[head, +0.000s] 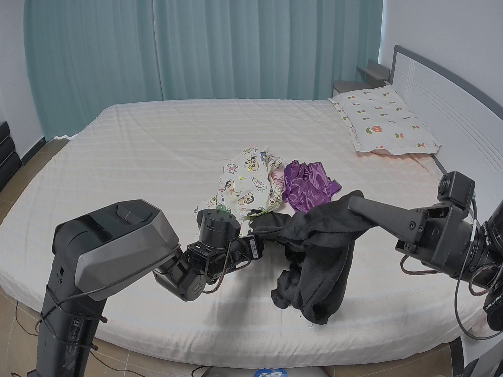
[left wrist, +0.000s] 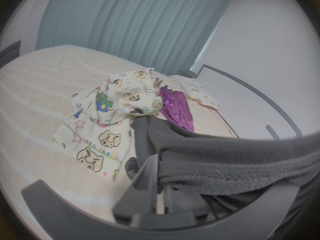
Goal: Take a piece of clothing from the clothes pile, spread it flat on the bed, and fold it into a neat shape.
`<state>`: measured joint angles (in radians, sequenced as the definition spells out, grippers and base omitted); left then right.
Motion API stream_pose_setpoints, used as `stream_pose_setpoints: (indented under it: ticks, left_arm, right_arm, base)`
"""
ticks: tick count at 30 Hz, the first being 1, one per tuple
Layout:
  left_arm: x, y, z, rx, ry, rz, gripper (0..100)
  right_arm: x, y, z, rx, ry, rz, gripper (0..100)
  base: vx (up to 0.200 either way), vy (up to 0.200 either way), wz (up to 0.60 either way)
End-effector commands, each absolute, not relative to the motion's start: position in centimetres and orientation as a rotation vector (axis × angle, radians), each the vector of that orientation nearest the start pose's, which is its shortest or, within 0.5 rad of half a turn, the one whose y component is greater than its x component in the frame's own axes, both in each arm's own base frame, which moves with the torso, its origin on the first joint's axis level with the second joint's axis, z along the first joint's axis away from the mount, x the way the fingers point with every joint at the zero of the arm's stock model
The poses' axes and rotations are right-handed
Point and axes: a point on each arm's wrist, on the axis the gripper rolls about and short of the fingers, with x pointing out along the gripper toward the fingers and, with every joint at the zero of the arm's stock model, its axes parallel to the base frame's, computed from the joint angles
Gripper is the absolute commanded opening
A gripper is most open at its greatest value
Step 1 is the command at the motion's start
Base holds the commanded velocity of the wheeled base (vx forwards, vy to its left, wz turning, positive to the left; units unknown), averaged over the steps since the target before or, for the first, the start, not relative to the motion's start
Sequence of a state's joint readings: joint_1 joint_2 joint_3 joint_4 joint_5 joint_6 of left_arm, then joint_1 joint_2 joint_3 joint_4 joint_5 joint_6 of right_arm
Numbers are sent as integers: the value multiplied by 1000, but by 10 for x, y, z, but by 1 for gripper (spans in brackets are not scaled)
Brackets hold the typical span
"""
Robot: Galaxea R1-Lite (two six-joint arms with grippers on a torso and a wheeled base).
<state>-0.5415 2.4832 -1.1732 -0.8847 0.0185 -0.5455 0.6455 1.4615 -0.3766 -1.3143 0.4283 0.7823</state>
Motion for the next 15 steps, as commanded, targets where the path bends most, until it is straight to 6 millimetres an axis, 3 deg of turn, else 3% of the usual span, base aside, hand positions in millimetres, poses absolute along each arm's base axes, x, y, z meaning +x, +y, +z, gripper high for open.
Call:
stream_pose_setpoints:
  ticks: [1,2,5,7,8,9,11,13,15]
  left_arm:
    - [370,-218,34,-546,523,-369,0]
    - [368,-217,38,-555,521,-371,0]
    - [326,-207,95,-605,475,-428,0]
    - [323,-207,97,-607,474,-432,0]
    - [283,-208,140,-616,410,-511,0]
    - [274,-206,152,-622,387,-534,0]
    - [274,-206,152,-622,387,-534,0]
    - [254,-192,192,-651,303,-562,0]
    - [248,-184,202,-659,279,-550,0]
  right_arm:
    - [194,133,181,725,252,988,0]
    - [196,133,179,725,258,982,0]
    - [229,139,160,728,297,877,0]
    - [231,139,159,729,298,870,0]
    - [262,153,150,743,249,732,0]
    - [268,157,152,749,219,697,0]
    - [268,157,152,749,219,697,0]
    - [277,164,185,787,57,655,0]
    - [267,159,205,799,-7,677,0]
  base:
    - [0,0,0]
    - [0,0,0]
    - [0,0,0]
    - [0,0,0]
    - [0,0,0]
    - [0,0,0]
    - [0,0,0]
    - [0,0,0]
    - [0,0,0]
